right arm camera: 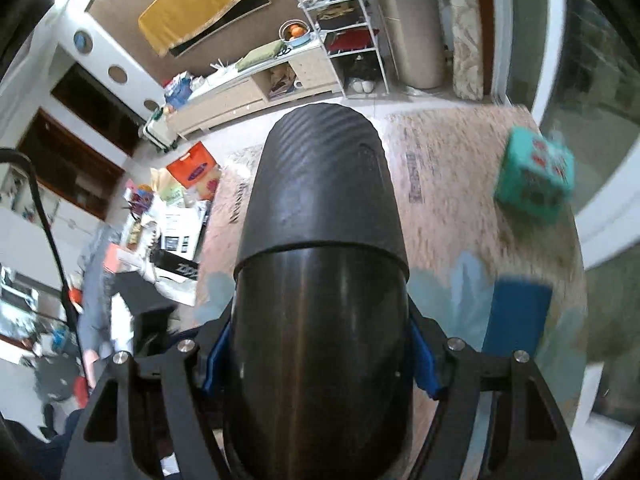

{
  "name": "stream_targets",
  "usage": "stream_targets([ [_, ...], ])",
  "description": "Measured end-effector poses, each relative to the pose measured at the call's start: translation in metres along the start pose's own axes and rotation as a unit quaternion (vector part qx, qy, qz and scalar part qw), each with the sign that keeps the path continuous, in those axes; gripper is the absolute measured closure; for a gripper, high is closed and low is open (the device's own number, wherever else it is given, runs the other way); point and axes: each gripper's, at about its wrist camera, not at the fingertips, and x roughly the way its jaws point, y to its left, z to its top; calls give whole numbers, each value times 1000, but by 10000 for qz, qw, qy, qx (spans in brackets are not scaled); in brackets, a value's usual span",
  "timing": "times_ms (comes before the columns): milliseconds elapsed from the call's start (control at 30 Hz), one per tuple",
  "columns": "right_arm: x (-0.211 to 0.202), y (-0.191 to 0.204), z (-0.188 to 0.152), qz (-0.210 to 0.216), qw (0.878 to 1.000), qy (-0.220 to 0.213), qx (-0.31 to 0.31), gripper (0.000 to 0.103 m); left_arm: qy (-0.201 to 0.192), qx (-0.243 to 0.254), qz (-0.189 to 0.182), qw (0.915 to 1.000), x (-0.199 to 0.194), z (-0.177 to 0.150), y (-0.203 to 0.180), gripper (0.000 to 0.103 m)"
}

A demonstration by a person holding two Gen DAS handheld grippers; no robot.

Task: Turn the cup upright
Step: 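Lift the black tumbler with the right gripper and carry it toward the left tool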

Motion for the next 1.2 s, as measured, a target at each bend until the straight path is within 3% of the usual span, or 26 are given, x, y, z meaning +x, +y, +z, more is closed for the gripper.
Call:
stream_targets([
  [333, 6, -1, -87, -503, 9977, 123, 439, 34, -147, 384, 50, 9991, -11, -39, -20, 0],
  [600, 49, -10, -138, -731, 9959, 372, 371, 33, 46, 480, -179, 9987, 0, -67, -26, 0],
  [700, 70, -12, -144, -841, 9962, 224, 33, 33, 100, 513, -209, 9984, 8, -72, -27, 0],
  [867, 97, -18, -146, -920, 9952, 332, -61, 33, 211, 414, -205, 9987, 21, -73, -22, 0],
  [1033, 93, -12, -159, -984, 9944, 328, -213, 33, 272, 404, -211, 9986, 33, -73, -22, 0],
  [1200, 107, -17, -164, -981, 9932, 615, -151, 33, 341, 444, -163, 9983, 40, -75, -26, 0],
])
